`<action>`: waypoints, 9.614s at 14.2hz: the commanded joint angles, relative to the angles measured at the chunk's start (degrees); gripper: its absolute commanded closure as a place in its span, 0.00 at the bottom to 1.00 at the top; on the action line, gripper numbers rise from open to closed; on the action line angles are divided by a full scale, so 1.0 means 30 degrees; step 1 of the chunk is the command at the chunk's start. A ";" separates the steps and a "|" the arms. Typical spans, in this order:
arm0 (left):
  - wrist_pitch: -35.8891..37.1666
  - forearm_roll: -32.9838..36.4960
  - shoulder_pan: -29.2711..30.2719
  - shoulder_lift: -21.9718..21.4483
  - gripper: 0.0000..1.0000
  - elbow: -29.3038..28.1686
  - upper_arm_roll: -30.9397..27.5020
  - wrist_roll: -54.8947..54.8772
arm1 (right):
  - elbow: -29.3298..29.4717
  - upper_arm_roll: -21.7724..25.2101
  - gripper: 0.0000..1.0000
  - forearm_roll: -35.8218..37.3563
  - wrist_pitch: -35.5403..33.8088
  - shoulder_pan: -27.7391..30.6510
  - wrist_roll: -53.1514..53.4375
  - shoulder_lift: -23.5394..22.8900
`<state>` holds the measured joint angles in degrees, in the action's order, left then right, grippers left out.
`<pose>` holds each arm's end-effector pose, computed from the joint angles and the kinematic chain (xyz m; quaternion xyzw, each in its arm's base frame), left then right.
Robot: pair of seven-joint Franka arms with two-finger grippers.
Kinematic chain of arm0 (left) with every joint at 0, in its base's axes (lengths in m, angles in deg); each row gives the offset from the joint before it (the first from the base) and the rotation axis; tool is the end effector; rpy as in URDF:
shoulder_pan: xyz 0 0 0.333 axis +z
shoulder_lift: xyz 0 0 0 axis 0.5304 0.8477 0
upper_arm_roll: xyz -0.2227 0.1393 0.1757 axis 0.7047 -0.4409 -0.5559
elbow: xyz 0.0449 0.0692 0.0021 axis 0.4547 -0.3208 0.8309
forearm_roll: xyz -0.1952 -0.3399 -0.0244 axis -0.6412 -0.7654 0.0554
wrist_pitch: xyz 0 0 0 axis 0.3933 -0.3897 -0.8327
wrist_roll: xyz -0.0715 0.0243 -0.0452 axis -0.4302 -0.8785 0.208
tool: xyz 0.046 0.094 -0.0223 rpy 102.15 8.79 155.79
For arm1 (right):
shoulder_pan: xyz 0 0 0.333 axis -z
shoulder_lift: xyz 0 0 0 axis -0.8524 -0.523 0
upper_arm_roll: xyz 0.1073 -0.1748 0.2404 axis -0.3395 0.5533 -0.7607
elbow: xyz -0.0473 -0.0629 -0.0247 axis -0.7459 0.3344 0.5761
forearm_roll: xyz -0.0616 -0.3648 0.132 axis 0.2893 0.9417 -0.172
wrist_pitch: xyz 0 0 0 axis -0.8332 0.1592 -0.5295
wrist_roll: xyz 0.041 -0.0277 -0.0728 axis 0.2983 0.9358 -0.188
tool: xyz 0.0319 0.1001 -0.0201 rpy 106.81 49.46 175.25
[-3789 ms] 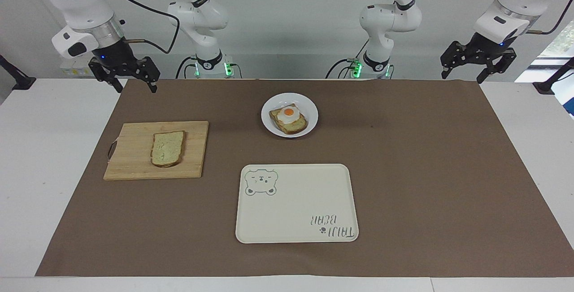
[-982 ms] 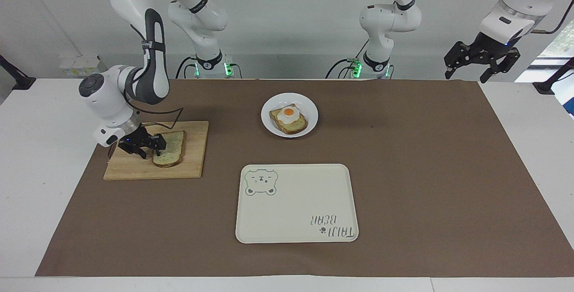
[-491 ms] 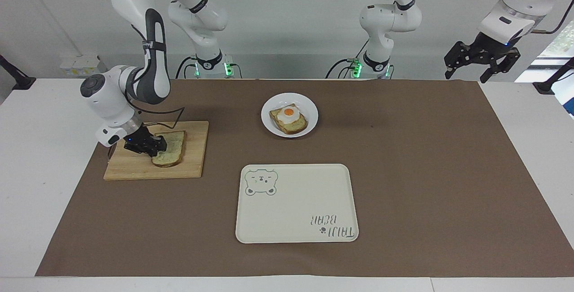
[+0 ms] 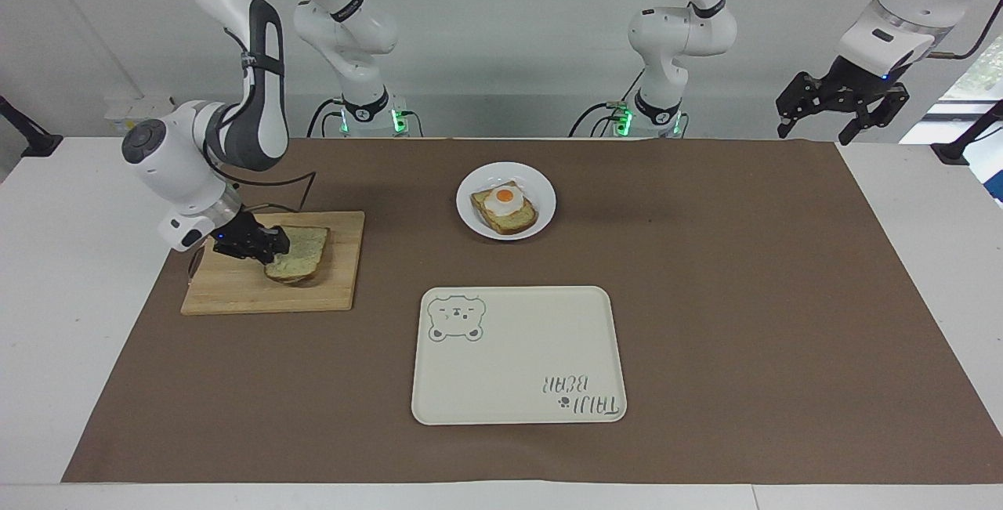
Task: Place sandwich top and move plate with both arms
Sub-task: 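Reach the right gripper to the green toast and grasp it, then lift the green toast with the right gripper onto the egg toast, then open the right gripper and withdraw it toward the cutting board, then reach the left gripper to the white plate rim and grasp it, then slide the white plate with the left gripper onto the bear tray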
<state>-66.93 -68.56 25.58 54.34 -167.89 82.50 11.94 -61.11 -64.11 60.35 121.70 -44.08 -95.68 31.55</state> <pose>0.5320 -0.0084 0.6628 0.9948 -0.1009 -0.0085 0.0145 0.5569 -0.1211 0.3588 -0.9962 -0.0555 0.0113 0.0661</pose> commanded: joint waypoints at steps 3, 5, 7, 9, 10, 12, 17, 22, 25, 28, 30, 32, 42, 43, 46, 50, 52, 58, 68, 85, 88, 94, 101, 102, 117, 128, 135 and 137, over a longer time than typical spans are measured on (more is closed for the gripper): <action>0.0152 0.0169 -0.0074 -0.0075 0.00 0.0033 -0.0052 0.0144 | 0.1336 -0.0067 1.00 -0.2028 -0.3337 0.0126 -0.0787 0.0749; 0.0152 0.0169 -0.0074 -0.0075 0.00 0.0033 -0.0052 0.0144 | 0.1341 -0.0270 1.00 -0.2534 -0.4017 -0.0020 -0.0613 0.0749; 0.0152 0.0169 -0.0074 -0.0075 0.00 0.0004 -0.0081 0.0144 | 0.1165 -0.0476 1.00 -0.2854 -0.4107 -0.0951 0.0553 0.0808; 0.0152 0.0169 -0.0045 -0.0075 0.00 0.0004 -0.0052 0.0144 | 0.1164 -0.0535 1.00 -0.2915 -0.3874 -0.1744 0.1611 0.0808; 0.0152 0.0169 -0.0045 -0.0075 0.00 0.0004 -0.0052 0.0144 | 0.1077 -0.0536 1.00 -0.3147 -0.3582 -0.2561 0.2167 0.0808; 0.0152 0.0169 -0.0045 -0.0075 0.00 0.0004 -0.0052 0.0144 | 0.0988 -0.0565 1.00 -0.3471 -0.3491 -0.3443 0.3046 0.0837; 0.0152 0.0169 -0.0045 -0.0075 0.00 0.0004 -0.0052 0.0144 | 0.0784 -0.0653 1.00 -0.3472 -0.2734 -0.7163 0.6799 0.1071; 0.0152 0.0169 -0.0045 -0.0075 0.00 0.0004 -0.0052 0.0144 | 0.0374 -0.0653 1.00 -0.3210 -0.1533 -1.0530 0.6567 0.0750; 0.0152 0.0169 -0.0045 -0.0075 0.00 0.0004 -0.0052 0.0144 | 0.0198 -0.0653 1.00 -0.3120 -0.1089 -1.1997 0.5781 0.0428; 0.0152 0.0169 -0.0074 -0.0075 0.00 0.0004 -0.0081 0.0144 | -0.0328 -0.0653 1.00 -0.3091 -0.0652 -1.2995 0.4927 0.0019; 0.0123 0.0198 -0.0074 -0.0075 0.00 0.0033 -0.0052 0.0144 | -0.0913 -0.0682 1.00 -0.3091 0.0486 -1.3843 0.4811 -0.0217; 0.0122 0.0169 -0.0220 -0.0075 0.00 0.0062 -0.0052 0.0144 | -0.1003 -0.0682 1.00 -0.3091 0.0902 -1.4257 0.4955 -0.0596; 0.0122 0.0169 -0.0045 -0.0075 0.00 0.0033 -0.0111 0.0259 | 0.2271 -0.0477 0.00 -0.3091 -0.2810 -1.2300 0.5424 0.0221; 0.0267 0.0169 -0.0103 -0.0075 0.00 0.0062 -0.0111 0.0203 | 0.2712 -0.0390 0.00 -0.3062 -0.3252 -1.1948 0.5395 0.0309; 0.0327 0.0169 -0.0278 -0.0075 0.00 0.0004 -0.0023 0.0230 | 0.3681 -0.0389 0.00 -0.3061 -0.3374 -1.0309 0.5365 0.0456; 0.0269 -0.2078 -0.0367 -0.0571 0.00 -0.0872 0.0182 0.0261 | 0.4152 -0.0301 0.00 -0.3003 -0.3342 -0.7880 0.5307 0.0426; 0.0123 -0.3894 -0.0367 -0.1272 0.00 -0.2011 0.0182 0.0203 | 0.4240 -0.0243 0.00 -0.2073 -0.3956 -0.6850 0.5424 0.0805; -0.6692 -0.8320 -0.2355 -0.4058 0.00 -1.0472 0.0270 0.0026 | 0.5641 0.0461 0.00 0.3204 -0.6059 -0.5120 0.6943 0.1539; -1.5280 -1.5901 -0.6426 -0.4119 0.00 -1.8856 0.0270 -0.3742 | 1.0951 0.0665 0.00 0.1891 -1.3191 -0.4503 1.0346 0.2037; -2.2436 -2.7453 -1.2408 -0.1892 0.31 -2.2203 0.0270 -0.7122 | 1.0686 0.0695 0.00 0.1919 -1.3189 -0.4445 1.0229 0.2419; -2.2961 -2.9267 -1.2963 -0.1950 0.31 -2.2554 0.0299 -0.7093 | 1.0686 0.0695 0.00 0.1948 -1.3189 -0.4444 1.0229 0.2419; -2.4047 -3.0388 -1.4283 -0.2008 0.44 -2.2700 0.0299 -0.7063 | 1.0686 0.0695 0.00 0.1919 -1.3189 -0.4473 1.0229 0.2419; -2.4370 -3.0855 -1.4664 -0.1950 1.00 -2.2760 0.0270 -0.7092 | 1.0686 0.0695 0.00 0.1948 -1.3189 -0.4444 1.0229 0.2419; -2.4573 -3.0972 -1.4664 -0.1921 1.00 -2.2760 0.0270 -0.7122 | 1.0686 0.0695 0.00 0.1919 -1.3189 -0.4444 1.0229 0.2419; -1.7616 -3.1530 -0.8142 -0.2507 1.00 -2.1006 0.0153 -0.9286 | 1.0686 0.0695 0.00 0.1948 -1.3189 -0.4444 1.0229 0.2419; -1.4907 -2.9924 -0.4326 0.4518 1.00 -1.0930 0.0123 -0.8882 | 1.0686 0.0695 0.00 0.1948 -1.3189 -0.4473 1.0229 0.2419; -1.6102 -2.8776 -0.4177 0.9092 1.00 -0.7441 0.1261 -0.8587 | 1.0686 0.0695 0.00 0.1919 -1.3189 -0.4444 1.0229 0.2419; -1.7303 -2.8834 -0.4175 1.0116 1.00 -0.6652 0.2083 -0.8616 | 1.0686 0.0695 0.00 0.1919 -1.3189 -0.4473 1.0229 0.2419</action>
<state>-116.03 -155.58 12.25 82.06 -191.67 86.27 -14.97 -28.90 -61.82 67.27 82.65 -58.08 -65.56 38.33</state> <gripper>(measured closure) 0.947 0.000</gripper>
